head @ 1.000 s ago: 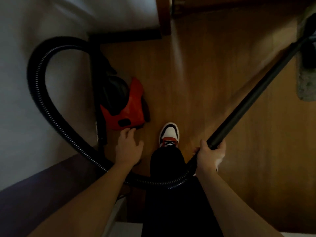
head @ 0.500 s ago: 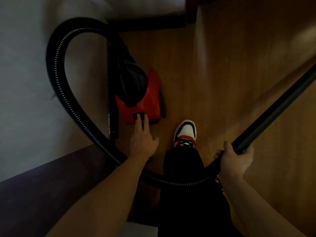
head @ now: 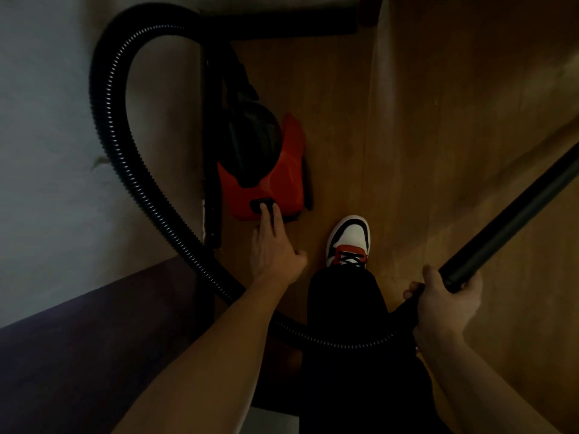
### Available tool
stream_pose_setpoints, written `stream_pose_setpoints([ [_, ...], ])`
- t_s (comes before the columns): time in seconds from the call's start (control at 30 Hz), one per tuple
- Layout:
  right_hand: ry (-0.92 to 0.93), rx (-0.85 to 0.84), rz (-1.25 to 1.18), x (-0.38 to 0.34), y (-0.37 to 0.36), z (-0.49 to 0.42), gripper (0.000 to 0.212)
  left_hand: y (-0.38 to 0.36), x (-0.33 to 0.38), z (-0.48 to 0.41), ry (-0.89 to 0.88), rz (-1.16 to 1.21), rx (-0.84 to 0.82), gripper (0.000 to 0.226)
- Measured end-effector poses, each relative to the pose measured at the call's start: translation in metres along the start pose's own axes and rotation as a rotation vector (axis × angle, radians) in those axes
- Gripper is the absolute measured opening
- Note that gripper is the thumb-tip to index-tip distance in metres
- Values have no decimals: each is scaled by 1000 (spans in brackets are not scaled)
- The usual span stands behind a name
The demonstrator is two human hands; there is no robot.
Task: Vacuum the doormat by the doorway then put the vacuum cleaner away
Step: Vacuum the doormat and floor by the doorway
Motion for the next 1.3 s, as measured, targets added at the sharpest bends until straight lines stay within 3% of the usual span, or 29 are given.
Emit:
stream_pose_setpoints([
  [0.2, -30, -43, -11, 14, -9, 15, 50, 7, -2, -6, -19, -8, -15, 112],
  [0.4, -61, -66, -30, 9, -17, 31, 55, 15, 8, -11, 1, -12, -87, 116],
  [0.63, -63, -64, 14, -18, -14, 60, 45, 44, 58, 30, -107, 101, -63, 101],
  [0.73, -58, -60, 52, -33, -13, 69, 46, 51, 108, 52, -223, 257, -175, 86],
  [0.9, -67, -53, 57, -56, -9, 81, 46, 62, 196, 85, -309, 519, -523, 68],
  [1.03, -101, -103, 87, -84, 4, 87, 45, 66, 246, 111, -284, 487, -690, 59],
  [1.13, -83, -181, 78, -99, 18, 91, 57, 64, 266, 119, -315, 428, -722, 26],
  [1.2, -67, -227, 13, -105, 31, 90, 68, 66, 272, 120, -306, 444, -709, 18],
  [1.23, -54, -222, -20, -107, 39, 86, 64, 69, 275, 123, -305, 452, -712, 18],
  [1.3, -16, -155, -13, -117, 57, 77, 36, 72, 280, 126, -317, 448, -737, 16],
])
Point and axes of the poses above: each hand's wrist, its own z-axis away from the middle knuckle, its own y-axis out of the back of the hand, x = y × z, the point moved 2 cm from there along -z, towards the middle knuckle, and after that the axes turned 10 degrees about -x, right-handed, at the moved point
